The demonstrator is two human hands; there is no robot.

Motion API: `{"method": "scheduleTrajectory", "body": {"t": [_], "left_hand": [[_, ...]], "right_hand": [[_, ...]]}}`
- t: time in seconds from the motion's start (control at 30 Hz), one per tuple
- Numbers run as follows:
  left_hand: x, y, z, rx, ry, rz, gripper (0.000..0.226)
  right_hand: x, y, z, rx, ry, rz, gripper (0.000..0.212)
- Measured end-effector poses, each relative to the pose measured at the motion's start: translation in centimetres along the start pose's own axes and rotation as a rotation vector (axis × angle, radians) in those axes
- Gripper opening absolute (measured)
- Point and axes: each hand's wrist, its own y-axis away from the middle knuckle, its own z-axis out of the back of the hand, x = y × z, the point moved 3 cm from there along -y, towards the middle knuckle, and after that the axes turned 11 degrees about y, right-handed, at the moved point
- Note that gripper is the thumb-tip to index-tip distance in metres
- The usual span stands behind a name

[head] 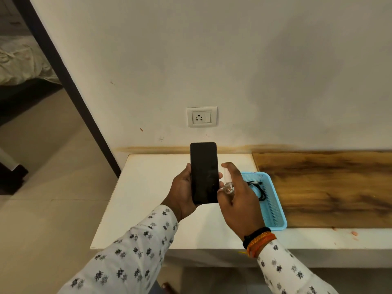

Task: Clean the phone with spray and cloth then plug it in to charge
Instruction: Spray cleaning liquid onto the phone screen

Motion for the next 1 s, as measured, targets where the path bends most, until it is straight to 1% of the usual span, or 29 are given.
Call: {"method": "scheduleTrajectory", "body": {"t": [0.17,0.3,0.4,0.53,0.67,0.83,1.0], "left_hand": [[-0.2,-0.1,0.0,0.01,-0.022,-0.024,0.073],[-0.4,-0.1,-0.1,0.014,-0.04,-0.036,0.072],[-0.5,0.0,0.0,0.008,-0.03,-0.049,0.072],[-0.6,0.2,-0.2,0.011,-0.016,-0.067,0.07],[-0.7,0.4,-0.3,0.014,-0.03,-0.067,0.07],[-0.5,0.4,-0.3,0.003,-0.038,-0.065,0.07],[-0.2,0.4,-0.2,0.002,-0.04,-0.058,0.07]], "right_hand": [[0.1,1.2,-0.1,-0.033,0.017,-0.001,0.063],[0.0,1.6,0.1,-0.036,-0.006,-0.039,0.065],[-0.2,2.3,0.2,-0.02,-0.025,-0.051,0.068],[-0.8,3.8,-0.4,0.008,-0.011,-0.073,0.064],[-1.5,4.8,-0.8,0.027,-0.015,-0.094,0.072],[-2.3,4.9,-1.1,0.01,-0.029,-0.104,0.08],[-2.6,4.8,-1.1,-0.006,-0.046,-0.091,0.082]]}}
